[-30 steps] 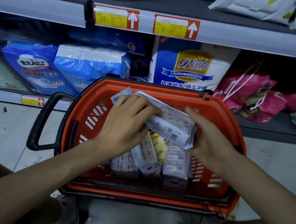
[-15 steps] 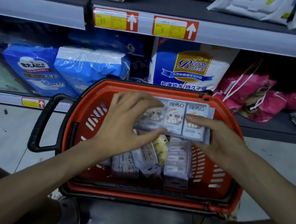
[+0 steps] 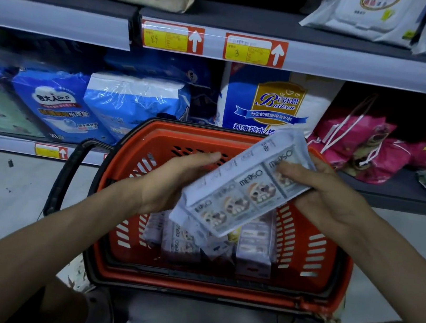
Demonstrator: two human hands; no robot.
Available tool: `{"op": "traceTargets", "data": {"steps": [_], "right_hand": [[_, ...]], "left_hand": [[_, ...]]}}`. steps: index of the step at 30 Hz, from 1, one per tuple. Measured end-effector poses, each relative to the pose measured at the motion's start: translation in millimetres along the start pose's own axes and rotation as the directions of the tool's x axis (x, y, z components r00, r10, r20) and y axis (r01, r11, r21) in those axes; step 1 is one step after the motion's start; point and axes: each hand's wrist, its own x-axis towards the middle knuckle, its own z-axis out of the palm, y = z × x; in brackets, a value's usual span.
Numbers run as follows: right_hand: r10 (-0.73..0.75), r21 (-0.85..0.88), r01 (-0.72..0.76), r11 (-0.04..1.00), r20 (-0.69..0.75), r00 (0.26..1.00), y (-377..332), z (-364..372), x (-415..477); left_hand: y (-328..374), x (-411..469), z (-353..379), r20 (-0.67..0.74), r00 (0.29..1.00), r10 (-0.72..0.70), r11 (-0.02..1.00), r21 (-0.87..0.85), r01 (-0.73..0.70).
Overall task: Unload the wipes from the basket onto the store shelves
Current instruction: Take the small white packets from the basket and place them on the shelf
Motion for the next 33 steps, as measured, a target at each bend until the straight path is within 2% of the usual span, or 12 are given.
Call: {"op": "traceTargets", "data": {"steps": [2, 4, 9, 13, 15, 17, 19, 23, 26, 30, 33], "right_hand": [[0.012, 0.052, -0.015, 0.999, 0.058, 0.998, -1, -4, -1], [0.008, 0.079, -0.016, 0.997, 0.102, 0.995, -1, -5, -2], [-0.037, 0.128, 0.029, 0.991, 0.062, 0.997, -8, -1, 0], [0.008, -0.036, -0.01, 0.999, -0.061, 0.998, -3, 9, -1], [0.008, -0.128, -0.018, 0.992, -0.079, 0.997, 2, 18, -3], [-0.025, -0.238, 0.007, 0.971, -0.072, 0.997, 7, 29, -4], [-0.091, -0.359, 0.065, 0.931, -0.059, 0.994, 7, 40, -7], [-0.262, -0.452, 0.235, 0.86, 0.002, 0.965, 3, 64, -14], [-0.365, -0.516, 0.358, 0.778, 0.092, 0.927, -8, 82, -21], [-0.499, -0.605, 0.527, 0.597, 0.234, 0.834, -28, 101, -33], [-0.556, -0.673, 0.575, 0.466, 0.283, 0.782, -46, 117, -34]], "left_hand": [[0, -7, 1, 0.15, 0.987, -0.063, 0.998, -0.007, 0.065], [2, -10, 0, 0.203, 0.974, -0.105, 0.994, -0.017, 0.111], [11, -23, 25, 0.072, 0.997, 0.013, 0.997, 0.076, -0.019], [11, -23, 33, -0.043, 0.966, 0.257, 0.947, 0.213, -0.242], [10, -23, 37, -0.141, 0.899, 0.414, 0.879, 0.318, -0.355], [7, -23, 39, -0.233, 0.783, 0.576, 0.776, 0.457, -0.435], [6, -26, 40, -0.279, 0.69, 0.668, 0.711, 0.512, -0.481], [18, -39, 47, -0.314, 0.624, 0.715, 0.69, 0.46, -0.559], [37, -52, 55, -0.333, 0.631, 0.701, 0.713, 0.314, -0.627], [69, -76, 61, -0.371, 0.637, 0.676, 0.717, 0.133, -0.684], [94, -98, 67, -0.377, 0.615, 0.693, 0.693, 0.112, -0.713]]}}
